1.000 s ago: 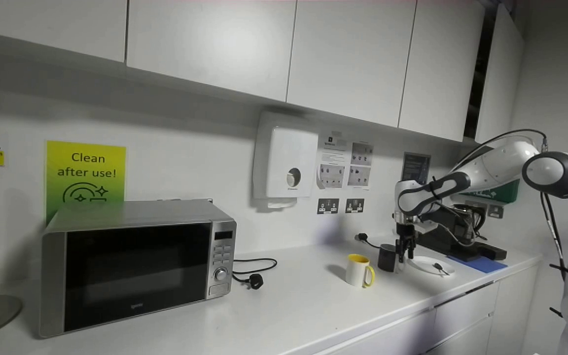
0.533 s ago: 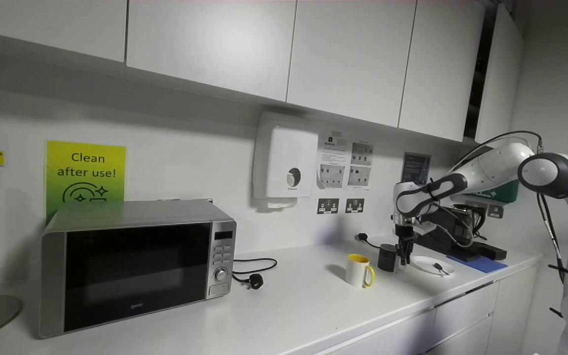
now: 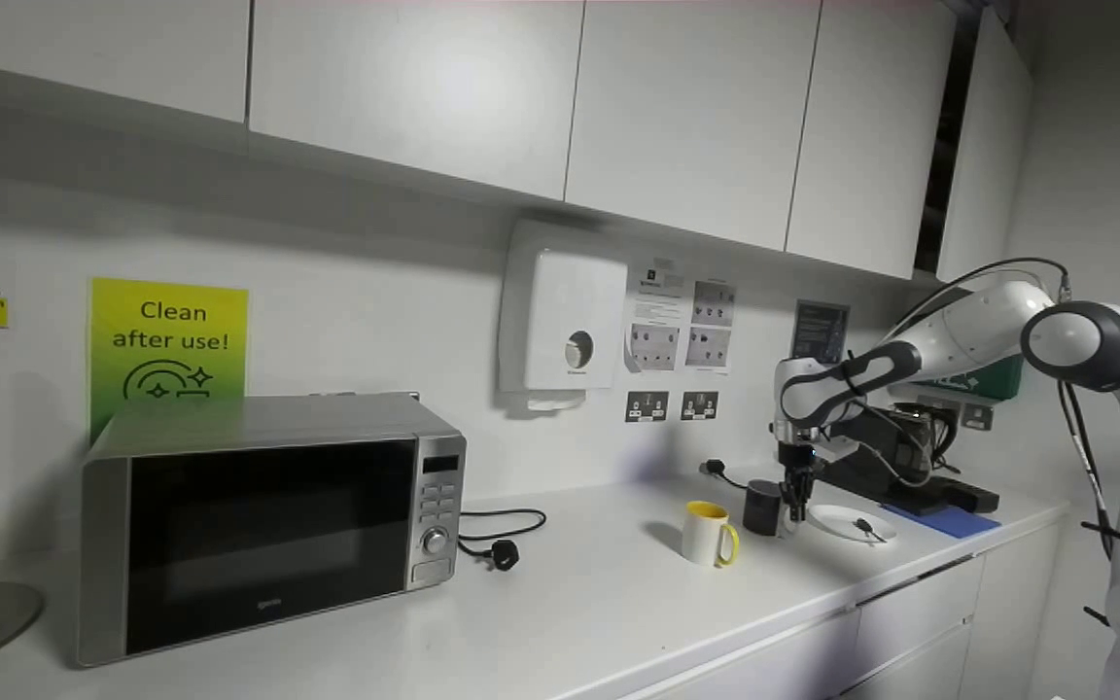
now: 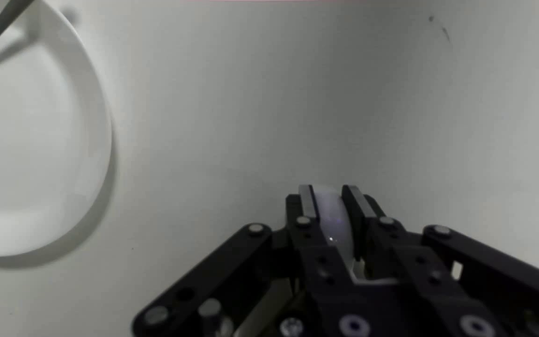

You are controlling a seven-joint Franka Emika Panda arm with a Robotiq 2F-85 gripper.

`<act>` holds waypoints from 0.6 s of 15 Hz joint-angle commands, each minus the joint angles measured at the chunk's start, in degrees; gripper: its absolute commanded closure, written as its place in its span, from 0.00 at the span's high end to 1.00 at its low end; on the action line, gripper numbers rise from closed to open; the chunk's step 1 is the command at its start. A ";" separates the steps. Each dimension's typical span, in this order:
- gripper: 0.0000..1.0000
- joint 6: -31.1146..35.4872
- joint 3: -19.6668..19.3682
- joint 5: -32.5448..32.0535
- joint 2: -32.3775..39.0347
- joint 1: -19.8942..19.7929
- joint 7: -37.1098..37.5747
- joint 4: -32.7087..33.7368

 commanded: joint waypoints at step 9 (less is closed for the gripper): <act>0.05 -1.98 5.75 4.06 -0.88 2.80 -0.90 -0.25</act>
